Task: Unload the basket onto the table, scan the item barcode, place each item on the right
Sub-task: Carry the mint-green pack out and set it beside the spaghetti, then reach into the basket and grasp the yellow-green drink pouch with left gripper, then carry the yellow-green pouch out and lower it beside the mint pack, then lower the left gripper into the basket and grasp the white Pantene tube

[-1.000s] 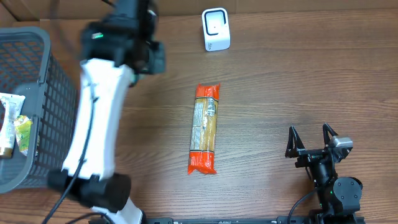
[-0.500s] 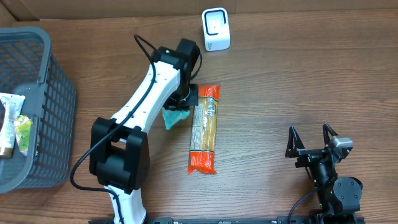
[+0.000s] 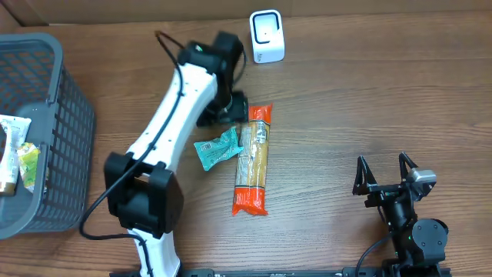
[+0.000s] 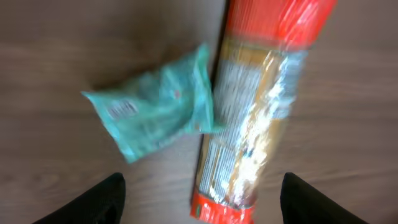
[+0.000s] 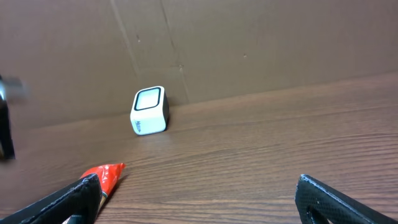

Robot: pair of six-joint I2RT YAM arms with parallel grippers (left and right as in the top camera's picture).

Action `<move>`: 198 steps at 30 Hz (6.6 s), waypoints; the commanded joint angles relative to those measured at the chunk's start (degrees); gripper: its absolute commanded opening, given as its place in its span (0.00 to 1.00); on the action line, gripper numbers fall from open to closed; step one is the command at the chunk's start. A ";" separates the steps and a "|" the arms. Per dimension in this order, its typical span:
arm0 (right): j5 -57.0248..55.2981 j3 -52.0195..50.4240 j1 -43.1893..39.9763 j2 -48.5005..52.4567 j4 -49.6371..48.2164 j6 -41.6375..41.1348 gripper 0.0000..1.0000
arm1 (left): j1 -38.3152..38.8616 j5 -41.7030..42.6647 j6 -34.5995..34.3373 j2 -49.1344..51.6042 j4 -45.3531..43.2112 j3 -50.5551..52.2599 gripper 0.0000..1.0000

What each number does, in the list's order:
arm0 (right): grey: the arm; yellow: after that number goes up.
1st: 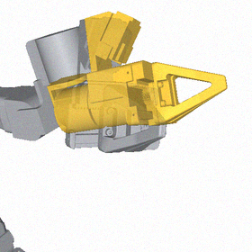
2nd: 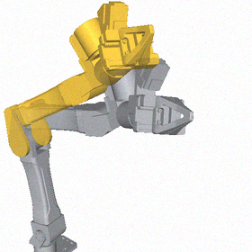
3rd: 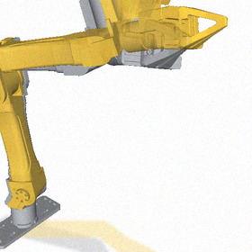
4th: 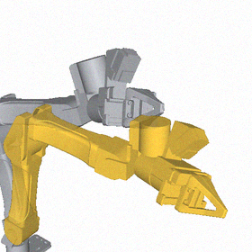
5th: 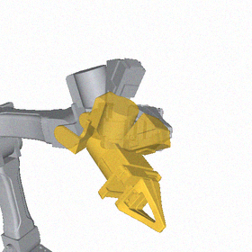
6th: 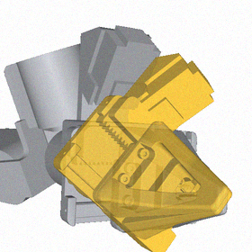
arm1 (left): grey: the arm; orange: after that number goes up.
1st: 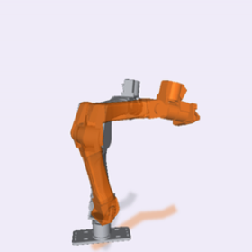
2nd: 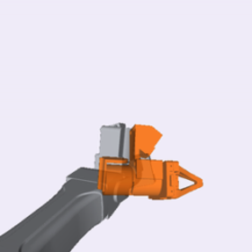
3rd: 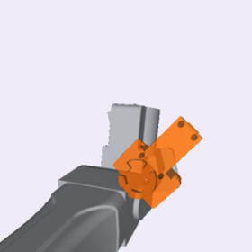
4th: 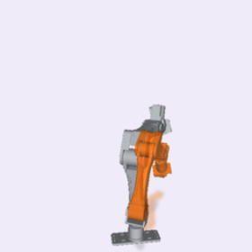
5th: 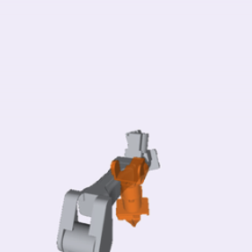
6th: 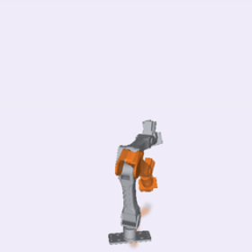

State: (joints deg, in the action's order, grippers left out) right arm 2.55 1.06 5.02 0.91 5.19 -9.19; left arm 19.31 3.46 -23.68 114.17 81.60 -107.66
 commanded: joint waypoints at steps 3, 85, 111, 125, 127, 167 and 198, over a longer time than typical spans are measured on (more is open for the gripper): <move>-0.57 -0.52 0.35 -0.39 -0.44 0.07 1.00 | -5.46 -8.44 -0.33 -7.32 8.61 -20.35 0.72; -0.57 -0.52 0.35 -0.39 -0.44 0.07 1.00 | -65.40 -15.67 36.28 -1.03 -37.99 26.77 0.04; -0.57 -0.52 0.35 -0.39 -0.42 0.09 1.00 | -54.55 -7.61 21.86 -44.15 -37.09 20.13 0.04; -0.57 -0.52 0.35 -0.39 -0.42 0.07 1.00 | -33.03 12.66 15.91 -44.13 -20.50 20.68 0.04; -0.57 -0.52 0.35 -0.39 -0.42 0.07 1.00 | -29.49 12.63 15.91 -41.72 -18.05 21.24 0.04; -0.57 -0.52 0.35 -0.39 -0.42 0.09 1.00 | -11.28 -2.54 5.90 -11.87 -4.68 9.07 0.52; -0.57 -0.52 0.35 -0.39 -0.42 0.09 1.00 | -61.24 -4.11 9.55 -19.06 -1.31 -13.25 0.84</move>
State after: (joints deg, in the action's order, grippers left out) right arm 2.52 1.06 5.02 0.91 5.15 -9.17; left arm -40.23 -0.49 -15.92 93.08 80.55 -120.42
